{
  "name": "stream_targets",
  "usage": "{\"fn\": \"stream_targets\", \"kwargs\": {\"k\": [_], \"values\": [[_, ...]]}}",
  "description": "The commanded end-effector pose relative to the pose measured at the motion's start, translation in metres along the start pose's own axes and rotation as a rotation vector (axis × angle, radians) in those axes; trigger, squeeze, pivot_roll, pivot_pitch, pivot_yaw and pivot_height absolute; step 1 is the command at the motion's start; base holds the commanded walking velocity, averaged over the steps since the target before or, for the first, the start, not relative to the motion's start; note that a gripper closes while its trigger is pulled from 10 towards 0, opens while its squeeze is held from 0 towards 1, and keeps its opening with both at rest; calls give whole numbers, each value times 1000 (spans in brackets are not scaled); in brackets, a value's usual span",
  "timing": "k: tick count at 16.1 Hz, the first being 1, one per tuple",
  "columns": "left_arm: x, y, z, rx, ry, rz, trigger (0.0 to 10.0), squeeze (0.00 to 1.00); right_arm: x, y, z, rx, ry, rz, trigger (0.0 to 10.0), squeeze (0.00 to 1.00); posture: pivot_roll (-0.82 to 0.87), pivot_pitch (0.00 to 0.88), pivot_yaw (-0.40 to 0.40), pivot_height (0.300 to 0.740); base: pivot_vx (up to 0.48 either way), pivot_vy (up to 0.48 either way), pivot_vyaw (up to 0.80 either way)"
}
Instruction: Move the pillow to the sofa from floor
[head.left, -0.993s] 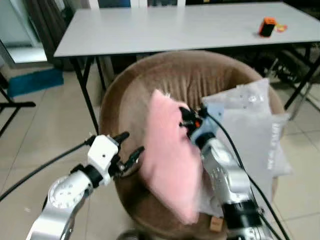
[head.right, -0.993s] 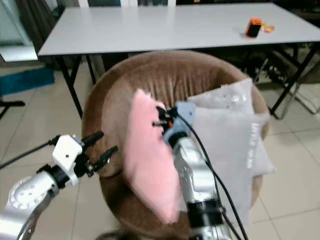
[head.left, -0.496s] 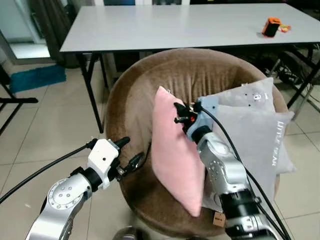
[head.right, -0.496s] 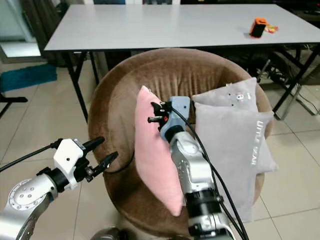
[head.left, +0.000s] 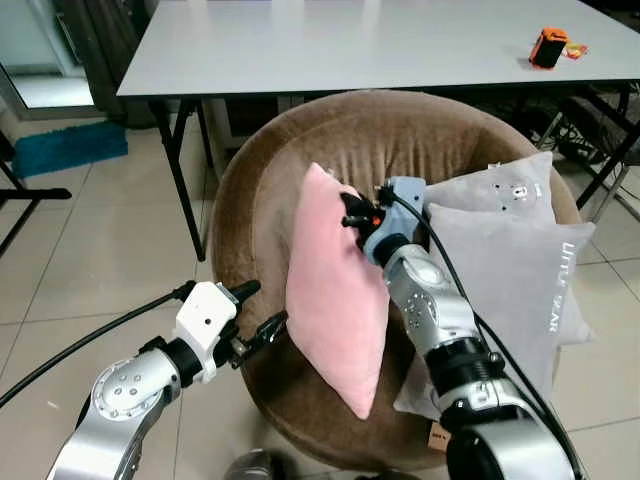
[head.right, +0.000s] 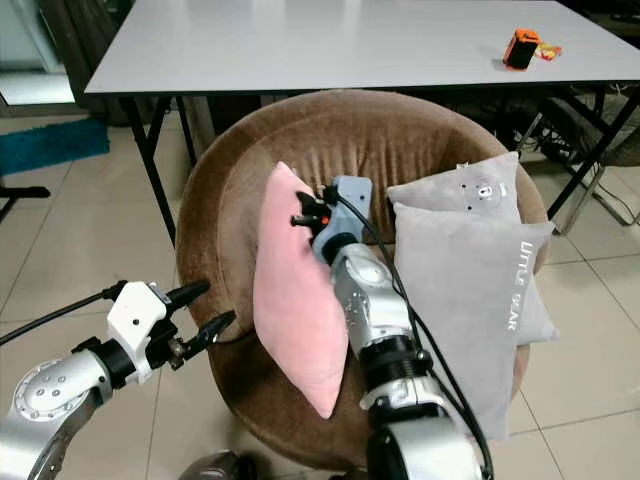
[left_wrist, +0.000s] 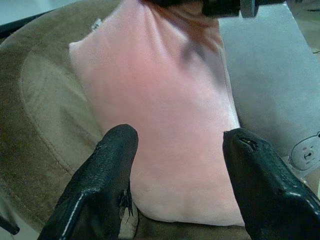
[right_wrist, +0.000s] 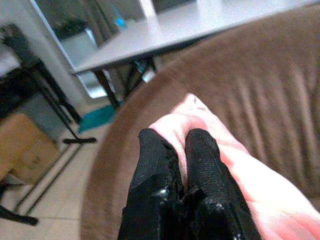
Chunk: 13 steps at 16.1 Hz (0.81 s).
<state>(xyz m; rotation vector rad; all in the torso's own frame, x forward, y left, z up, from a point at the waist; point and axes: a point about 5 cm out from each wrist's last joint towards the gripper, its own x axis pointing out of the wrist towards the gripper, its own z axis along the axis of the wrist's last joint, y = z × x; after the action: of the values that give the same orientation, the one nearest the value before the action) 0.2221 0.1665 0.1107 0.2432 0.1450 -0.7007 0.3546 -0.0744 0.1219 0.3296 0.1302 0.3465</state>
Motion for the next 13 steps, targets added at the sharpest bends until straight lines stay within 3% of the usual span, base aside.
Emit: {"fn": "stream_targets", "kwargs": {"k": [1, 2, 3, 5, 6, 11, 12, 13], "values": [[0, -2, -1, -2, 9, -19, 10000, 0, 1, -7, 3, -19, -14, -36, 10000, 0, 84, 61, -20, 740, 0, 0, 0], [1, -2, -1, -3, 12, -20, 10000, 0, -2, -22, -12, -61, 84, -94, 10000, 1000, 81, 56, -21, 740, 0, 0, 0], [1, -3, -1, -6, 13, -25, 10000, 0, -5, -31, -21, -80, 136, -135, 10000, 1000, 79, 52, -22, 740, 0, 0, 0], [4, -4, -1, -9, 14, -37, 10000, 0, -10, -45, -23, -122, 135, -206, 10000, 1000, 73, 45, -21, 740, 0, 0, 0], [5, -3, -1, -9, 13, -39, 10000, 0, -12, -49, -19, -174, 105, -217, 10000, 1000, 67, 37, -18, 740, 0, 0, 0], [13, 0, 0, -25, 18, 12, 10000, 0, -26, -56, 30, -173, -169, -194, 10000, 1000, 34, 8, 15, 740, 0, 0, 0], [14, 0, 0, -29, 17, 33, 10000, 0, -32, -53, 41, -186, -215, -167, 10000, 675, 28, 1, 17, 740, 0, 0, 0], [13, 0, 0, -28, 5, 53, 10000, 0, -38, -49, 45, -196, -235, -146, 10000, 0, 26, 0, 19, 740, 0, 0, 0]]}}
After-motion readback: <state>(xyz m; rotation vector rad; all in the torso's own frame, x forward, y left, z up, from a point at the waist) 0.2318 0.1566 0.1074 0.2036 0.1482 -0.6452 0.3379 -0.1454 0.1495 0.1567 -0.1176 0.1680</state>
